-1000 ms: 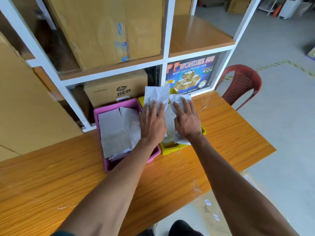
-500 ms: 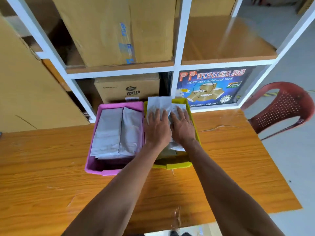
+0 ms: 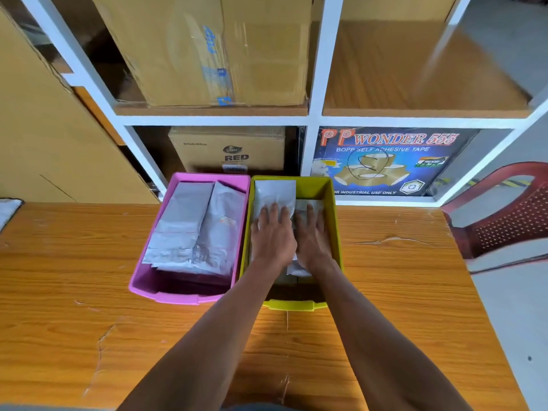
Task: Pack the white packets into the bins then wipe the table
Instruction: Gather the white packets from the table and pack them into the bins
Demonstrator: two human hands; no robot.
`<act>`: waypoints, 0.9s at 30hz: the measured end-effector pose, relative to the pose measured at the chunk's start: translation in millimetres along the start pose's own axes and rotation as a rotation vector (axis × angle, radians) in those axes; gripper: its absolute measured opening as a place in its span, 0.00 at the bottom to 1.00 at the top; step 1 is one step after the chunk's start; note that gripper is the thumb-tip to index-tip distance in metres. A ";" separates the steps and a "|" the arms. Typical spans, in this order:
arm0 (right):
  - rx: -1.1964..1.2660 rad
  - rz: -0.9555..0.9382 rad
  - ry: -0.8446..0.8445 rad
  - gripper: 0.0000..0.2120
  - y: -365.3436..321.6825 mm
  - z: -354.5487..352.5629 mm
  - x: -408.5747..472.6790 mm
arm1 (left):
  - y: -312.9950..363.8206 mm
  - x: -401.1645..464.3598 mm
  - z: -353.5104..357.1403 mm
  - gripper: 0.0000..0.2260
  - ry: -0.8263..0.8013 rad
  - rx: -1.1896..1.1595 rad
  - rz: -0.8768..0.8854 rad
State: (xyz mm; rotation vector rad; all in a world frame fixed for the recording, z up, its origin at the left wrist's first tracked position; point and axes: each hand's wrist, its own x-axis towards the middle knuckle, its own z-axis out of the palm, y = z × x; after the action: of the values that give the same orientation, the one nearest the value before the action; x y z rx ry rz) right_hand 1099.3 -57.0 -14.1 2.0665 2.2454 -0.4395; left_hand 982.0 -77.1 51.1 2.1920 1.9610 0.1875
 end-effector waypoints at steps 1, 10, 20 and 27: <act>-0.020 -0.003 -0.031 0.46 -0.7 1.2 1.8 | -3.0 1.8 4.8 0.26 -0.012 0.006 -0.004; 0.128 0.021 0.077 0.33 -1.7 -5.7 -2.6 | -24.8 11.3 46.0 0.30 -0.068 -0.096 0.045; 0.122 0.027 0.028 0.34 -1.2 2.3 7.4 | -43.2 26.9 94.1 0.32 -0.115 0.033 0.148; 0.143 -0.012 0.118 0.31 -1.0 0.7 8.6 | -39.2 31.4 84.8 0.27 0.149 -0.146 0.193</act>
State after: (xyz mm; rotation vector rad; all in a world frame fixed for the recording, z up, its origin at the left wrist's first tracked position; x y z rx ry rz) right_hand 1097.3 -48.9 -16.6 2.2032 2.3582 -0.5056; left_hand 966.6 -46.9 -41.4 2.3269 1.7413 0.5194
